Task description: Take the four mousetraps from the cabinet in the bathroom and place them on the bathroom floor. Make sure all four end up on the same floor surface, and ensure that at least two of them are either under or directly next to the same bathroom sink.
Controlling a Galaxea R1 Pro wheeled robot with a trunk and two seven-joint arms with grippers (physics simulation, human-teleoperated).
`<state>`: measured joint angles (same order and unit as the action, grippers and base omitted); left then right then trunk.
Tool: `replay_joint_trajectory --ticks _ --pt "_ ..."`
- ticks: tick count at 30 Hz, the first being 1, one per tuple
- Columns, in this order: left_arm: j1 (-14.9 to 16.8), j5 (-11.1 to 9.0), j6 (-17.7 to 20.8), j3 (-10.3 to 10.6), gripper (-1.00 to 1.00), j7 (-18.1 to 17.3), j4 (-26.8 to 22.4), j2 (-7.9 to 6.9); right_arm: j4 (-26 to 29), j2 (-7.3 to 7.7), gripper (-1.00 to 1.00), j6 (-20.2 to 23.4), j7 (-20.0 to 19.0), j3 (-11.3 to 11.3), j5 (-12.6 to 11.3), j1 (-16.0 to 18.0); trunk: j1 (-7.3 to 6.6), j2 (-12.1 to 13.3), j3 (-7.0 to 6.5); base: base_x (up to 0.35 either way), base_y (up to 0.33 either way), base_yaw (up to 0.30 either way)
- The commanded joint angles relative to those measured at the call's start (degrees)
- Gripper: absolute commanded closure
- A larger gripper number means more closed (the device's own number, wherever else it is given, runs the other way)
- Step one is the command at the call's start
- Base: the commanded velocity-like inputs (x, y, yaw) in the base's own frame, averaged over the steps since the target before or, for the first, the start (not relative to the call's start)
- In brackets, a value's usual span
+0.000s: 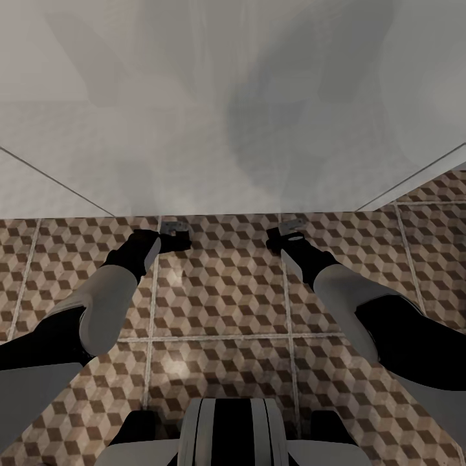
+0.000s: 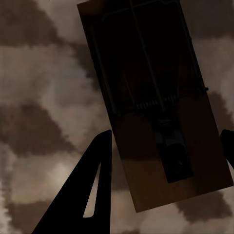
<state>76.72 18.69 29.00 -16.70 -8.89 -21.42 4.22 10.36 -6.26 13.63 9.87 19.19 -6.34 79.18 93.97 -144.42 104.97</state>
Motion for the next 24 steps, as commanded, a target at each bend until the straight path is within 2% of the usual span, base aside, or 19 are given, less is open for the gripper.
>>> replay_joint_trajectory --ticks 1,24 --pt "0.0 0.7 0.3 -0.4 1.00 -0.5 -0.1 0.05 0.1 0.02 -1.00 0.3 0.3 0.5 -0.6 0.0 -0.01 0.0 0.03 0.000 0.000 0.000" --pt "0.0 0.8 0.3 -0.3 1.00 -0.5 -0.1 0.09 0.1 0.02 -1.00 0.1 0.3 0.4 -0.6 0.0 -0.01 0.0 0.03 0.000 0.000 0.000"
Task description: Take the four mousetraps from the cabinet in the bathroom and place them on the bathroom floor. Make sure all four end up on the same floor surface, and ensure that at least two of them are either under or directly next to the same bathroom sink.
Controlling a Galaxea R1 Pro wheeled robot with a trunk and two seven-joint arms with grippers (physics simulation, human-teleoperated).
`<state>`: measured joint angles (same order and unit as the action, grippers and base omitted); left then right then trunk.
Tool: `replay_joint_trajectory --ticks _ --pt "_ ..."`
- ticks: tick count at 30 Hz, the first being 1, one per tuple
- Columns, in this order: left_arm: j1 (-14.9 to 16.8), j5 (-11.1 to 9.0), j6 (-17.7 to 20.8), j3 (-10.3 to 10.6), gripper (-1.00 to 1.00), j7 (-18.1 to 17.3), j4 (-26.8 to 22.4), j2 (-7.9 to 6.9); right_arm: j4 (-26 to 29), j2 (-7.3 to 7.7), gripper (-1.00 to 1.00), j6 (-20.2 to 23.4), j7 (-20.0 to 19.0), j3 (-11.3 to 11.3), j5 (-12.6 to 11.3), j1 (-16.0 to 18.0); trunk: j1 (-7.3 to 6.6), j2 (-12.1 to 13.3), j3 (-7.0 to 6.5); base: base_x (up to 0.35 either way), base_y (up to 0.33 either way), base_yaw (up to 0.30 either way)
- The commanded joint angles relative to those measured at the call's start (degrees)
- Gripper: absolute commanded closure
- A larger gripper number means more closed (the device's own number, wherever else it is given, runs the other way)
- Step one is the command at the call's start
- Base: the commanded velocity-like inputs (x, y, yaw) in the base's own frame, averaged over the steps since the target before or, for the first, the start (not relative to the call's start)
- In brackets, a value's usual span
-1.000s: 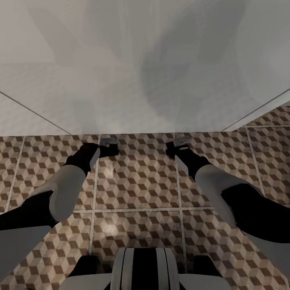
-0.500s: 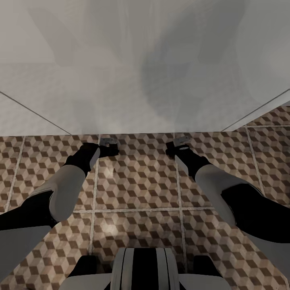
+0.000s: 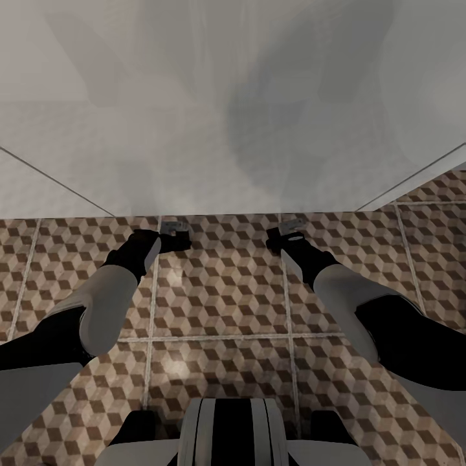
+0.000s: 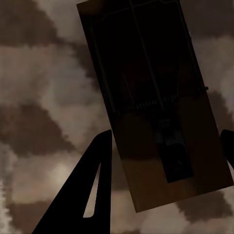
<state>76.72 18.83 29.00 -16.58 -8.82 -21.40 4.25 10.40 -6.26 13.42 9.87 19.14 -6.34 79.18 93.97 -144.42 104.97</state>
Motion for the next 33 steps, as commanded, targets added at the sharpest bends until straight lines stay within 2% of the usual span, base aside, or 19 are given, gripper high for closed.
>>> replay_joint_trajectory --ticks 1,11,17,19,33 --pt "0.0 0.7 0.3 -0.4 1.00 -0.5 -0.1 0.07 0.1 0.02 -1.00 0.3 0.3 0.5 -0.6 0.0 -0.01 0.0 0.03 0.000 0.000 0.000" --pt "0.0 0.8 0.3 -0.2 1.00 0.2 -0.1 0.21 0.1 0.02 -1.00 0.3 0.3 0.5 -0.6 0.0 -0.01 0.0 0.03 0.000 0.000 0.000" --pt "0.0 0.8 0.2 -0.1 1.00 5.6 0.4 0.36 0.1 0.02 -1.00 0.3 0.3 0.5 -0.5 0.0 -0.01 0.0 0.03 0.000 0.000 0.000" --pt "0.0 0.8 0.1 -0.1 1.00 6.4 0.5 0.39 0.1 0.02 -1.00 0.3 0.3 0.5 -0.5 0.0 -0.01 0.0 0.03 0.000 0.000 0.000" --pt "0.0 1.2 -0.1 -0.1 1.00 7.6 0.6 0.50 0.2 0.10 -1.00 0.3 0.3 0.5 -0.5 0.0 -0.01 0.0 0.03 0.000 0.000 0.000"
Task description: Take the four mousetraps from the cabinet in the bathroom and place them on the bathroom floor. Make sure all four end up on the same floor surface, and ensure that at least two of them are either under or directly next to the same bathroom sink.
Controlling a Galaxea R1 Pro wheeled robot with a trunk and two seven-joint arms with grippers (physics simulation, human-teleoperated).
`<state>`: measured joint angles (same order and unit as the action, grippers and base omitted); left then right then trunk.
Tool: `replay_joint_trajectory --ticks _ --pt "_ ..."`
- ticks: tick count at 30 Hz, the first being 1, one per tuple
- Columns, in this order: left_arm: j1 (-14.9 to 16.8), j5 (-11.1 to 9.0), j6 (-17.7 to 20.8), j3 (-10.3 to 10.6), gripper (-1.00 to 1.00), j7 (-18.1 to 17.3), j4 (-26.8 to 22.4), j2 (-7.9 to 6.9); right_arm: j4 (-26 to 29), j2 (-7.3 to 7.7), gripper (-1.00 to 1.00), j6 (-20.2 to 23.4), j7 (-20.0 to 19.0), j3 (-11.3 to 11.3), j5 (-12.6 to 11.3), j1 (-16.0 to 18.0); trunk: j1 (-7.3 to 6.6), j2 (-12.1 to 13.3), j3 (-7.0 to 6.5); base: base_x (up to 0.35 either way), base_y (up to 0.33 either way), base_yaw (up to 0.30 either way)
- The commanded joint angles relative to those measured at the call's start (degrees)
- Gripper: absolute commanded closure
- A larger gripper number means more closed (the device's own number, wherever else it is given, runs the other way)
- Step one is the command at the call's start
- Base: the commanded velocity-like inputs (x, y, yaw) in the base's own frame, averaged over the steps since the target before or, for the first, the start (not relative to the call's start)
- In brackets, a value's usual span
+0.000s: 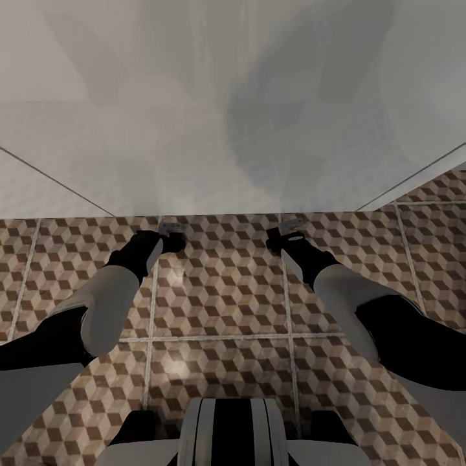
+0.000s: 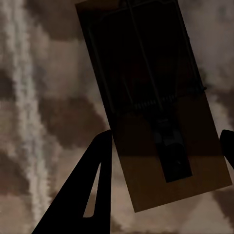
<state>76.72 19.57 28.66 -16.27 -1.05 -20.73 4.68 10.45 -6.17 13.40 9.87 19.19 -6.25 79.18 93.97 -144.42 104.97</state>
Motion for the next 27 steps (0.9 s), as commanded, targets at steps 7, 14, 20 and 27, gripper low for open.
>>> replay_joint_trajectory --ticks 7,14,20,27 --pt "0.0 0.9 0.2 -0.4 1.00 -0.1 -0.1 0.07 0.1 0.02 -1.00 0.3 0.3 0.5 -0.6 0.0 -0.01 0.0 0.03 0.000 0.000 0.000" --pt "0.0 1.3 0.2 -0.3 1.00 -0.1 -0.1 0.07 0.1 0.02 -1.00 0.3 0.3 0.5 -0.6 0.0 -0.01 0.0 0.03 0.000 0.000 0.000" --pt "0.0 1.3 0.2 -0.3 1.00 -0.1 -0.1 0.07 0.1 0.02 -1.00 0.3 0.3 0.5 -0.6 0.0 -0.01 0.0 0.03 0.000 0.000 0.000" --pt "0.0 1.3 -0.2 -0.3 1.00 -0.2 -0.1 0.07 0.1 0.02 -1.00 0.3 0.3 0.5 -0.6 0.0 -0.01 0.0 0.03 0.000 0.000 0.000"
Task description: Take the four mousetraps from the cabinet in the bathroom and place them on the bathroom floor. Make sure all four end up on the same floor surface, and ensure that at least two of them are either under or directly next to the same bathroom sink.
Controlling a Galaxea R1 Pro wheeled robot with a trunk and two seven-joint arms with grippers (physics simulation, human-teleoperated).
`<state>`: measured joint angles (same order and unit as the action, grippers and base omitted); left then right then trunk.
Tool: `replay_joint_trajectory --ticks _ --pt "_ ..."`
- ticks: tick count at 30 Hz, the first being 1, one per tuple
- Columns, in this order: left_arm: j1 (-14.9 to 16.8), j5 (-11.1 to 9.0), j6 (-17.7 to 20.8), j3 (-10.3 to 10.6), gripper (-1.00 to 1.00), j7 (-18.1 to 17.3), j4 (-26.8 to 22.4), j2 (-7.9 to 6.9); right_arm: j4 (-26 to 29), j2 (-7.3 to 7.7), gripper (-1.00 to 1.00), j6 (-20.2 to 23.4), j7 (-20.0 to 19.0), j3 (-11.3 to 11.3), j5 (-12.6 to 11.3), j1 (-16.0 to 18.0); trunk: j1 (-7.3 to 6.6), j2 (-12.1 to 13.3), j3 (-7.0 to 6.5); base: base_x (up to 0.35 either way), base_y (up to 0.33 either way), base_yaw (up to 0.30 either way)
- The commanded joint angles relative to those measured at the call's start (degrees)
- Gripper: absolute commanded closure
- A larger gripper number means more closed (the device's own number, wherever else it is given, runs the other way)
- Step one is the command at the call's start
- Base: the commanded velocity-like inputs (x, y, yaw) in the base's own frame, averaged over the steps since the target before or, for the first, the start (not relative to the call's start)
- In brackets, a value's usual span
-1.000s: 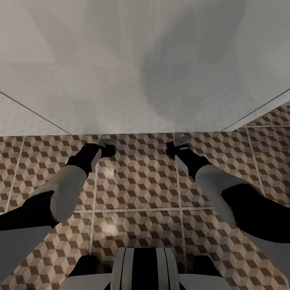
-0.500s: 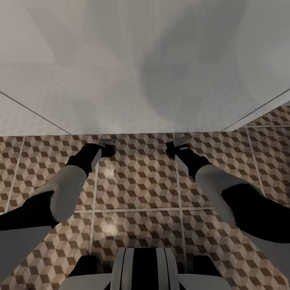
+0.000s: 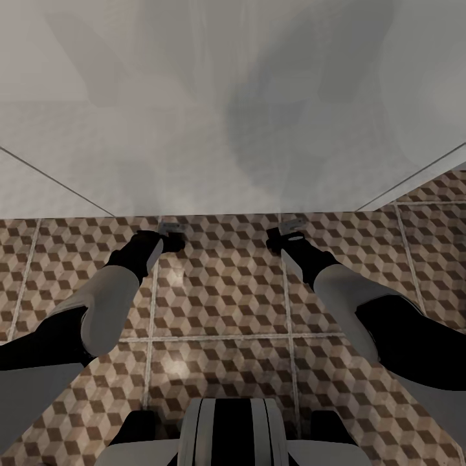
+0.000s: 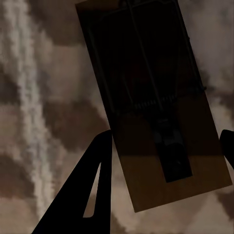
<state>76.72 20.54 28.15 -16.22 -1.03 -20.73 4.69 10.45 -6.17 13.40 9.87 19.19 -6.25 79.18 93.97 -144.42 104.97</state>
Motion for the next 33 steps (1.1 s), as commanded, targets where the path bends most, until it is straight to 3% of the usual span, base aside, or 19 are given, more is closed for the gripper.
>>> replay_joint_trajectory --ticks 1,12,13,33 --pt "0.0 0.4 0.2 -0.4 1.00 -0.2 -0.1 0.06 0.1 0.02 -1.00 0.3 0.3 0.5 -0.6 0.0 -0.01 0.0 0.03 0.000 0.000 0.000" --pt "0.0 0.4 0.2 -0.4 1.00 -0.1 -0.1 0.06 0.1 0.02 -1.00 0.3 0.3 0.5 -0.6 0.0 -0.01 0.0 0.03 0.000 0.000 0.000" --pt "0.0 0.4 0.2 -0.4 -1.00 -0.2 -0.1 0.06 0.1 0.02 -1.00 0.3 0.3 0.5 -0.6 0.0 -0.01 0.0 0.03 0.000 0.000 0.000" --pt "0.0 0.3 -1.4 -0.4 -1.00 -0.5 -0.1 -0.03 0.1 0.02 -1.00 0.3 0.3 0.5 -0.6 0.0 -0.01 0.0 0.03 0.000 0.000 0.000"
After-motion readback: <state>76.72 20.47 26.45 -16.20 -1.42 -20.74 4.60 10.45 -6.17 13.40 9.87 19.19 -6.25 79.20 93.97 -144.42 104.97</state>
